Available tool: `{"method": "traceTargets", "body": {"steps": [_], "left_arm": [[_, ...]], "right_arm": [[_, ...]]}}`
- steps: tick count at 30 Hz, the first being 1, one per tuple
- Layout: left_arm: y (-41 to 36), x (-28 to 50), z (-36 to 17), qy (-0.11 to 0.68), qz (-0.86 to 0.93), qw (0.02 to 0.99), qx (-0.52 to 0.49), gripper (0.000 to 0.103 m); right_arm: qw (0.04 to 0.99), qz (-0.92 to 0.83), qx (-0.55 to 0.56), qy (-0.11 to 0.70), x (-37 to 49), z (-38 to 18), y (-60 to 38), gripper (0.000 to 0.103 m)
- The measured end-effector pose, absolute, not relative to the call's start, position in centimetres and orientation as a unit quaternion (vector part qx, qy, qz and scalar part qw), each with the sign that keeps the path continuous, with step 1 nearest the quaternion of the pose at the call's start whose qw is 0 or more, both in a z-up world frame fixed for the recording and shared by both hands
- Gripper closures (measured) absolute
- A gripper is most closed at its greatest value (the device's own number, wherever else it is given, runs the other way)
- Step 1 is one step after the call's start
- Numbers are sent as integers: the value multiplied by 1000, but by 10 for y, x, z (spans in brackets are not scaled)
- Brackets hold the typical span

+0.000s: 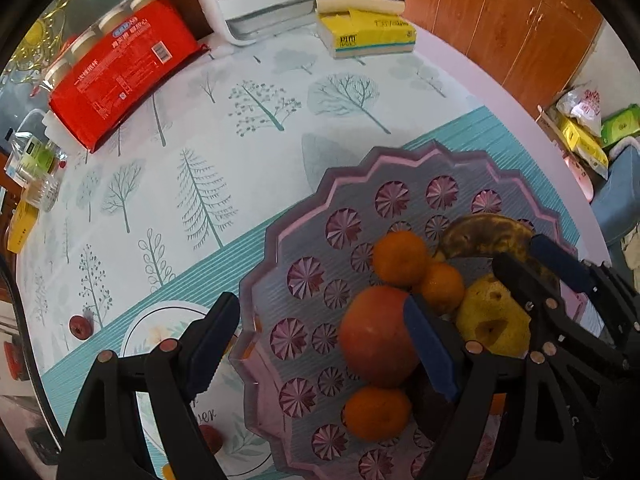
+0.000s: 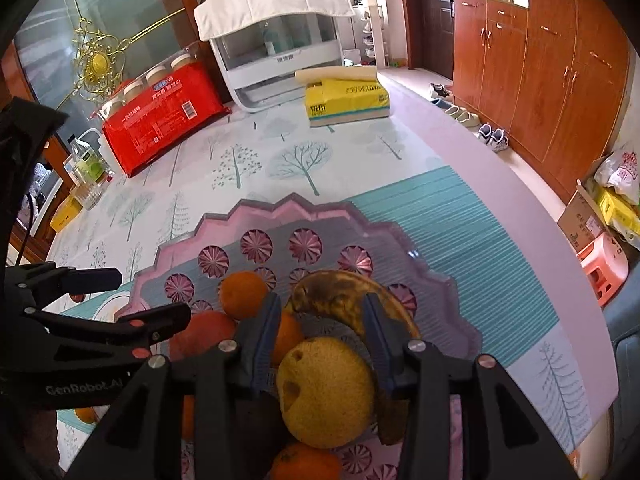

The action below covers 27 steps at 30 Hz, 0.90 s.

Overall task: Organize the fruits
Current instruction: 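Lower both mandarins into the bowl and open both tools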

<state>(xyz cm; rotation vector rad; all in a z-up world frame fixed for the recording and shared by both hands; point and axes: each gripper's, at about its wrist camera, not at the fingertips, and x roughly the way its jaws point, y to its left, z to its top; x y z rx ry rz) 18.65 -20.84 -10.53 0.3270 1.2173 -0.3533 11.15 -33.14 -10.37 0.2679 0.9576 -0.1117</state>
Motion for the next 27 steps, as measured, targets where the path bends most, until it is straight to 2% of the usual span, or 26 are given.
{"method": "traceTargets", "body": {"steps": [11,17,27], "left_arm": [[-206,167,-86,511,-188,826,149,21],[-204,157,-82,512,-184,825,151,21],[-183,145,-68,524,-190,825,92,21]], "right_arm": [[876,-50,136,461,102,-104,-328,60],[878,-52,139,456,94,-99,-327,60],[885,-53,130,444,78,-83,-315,60]]}}
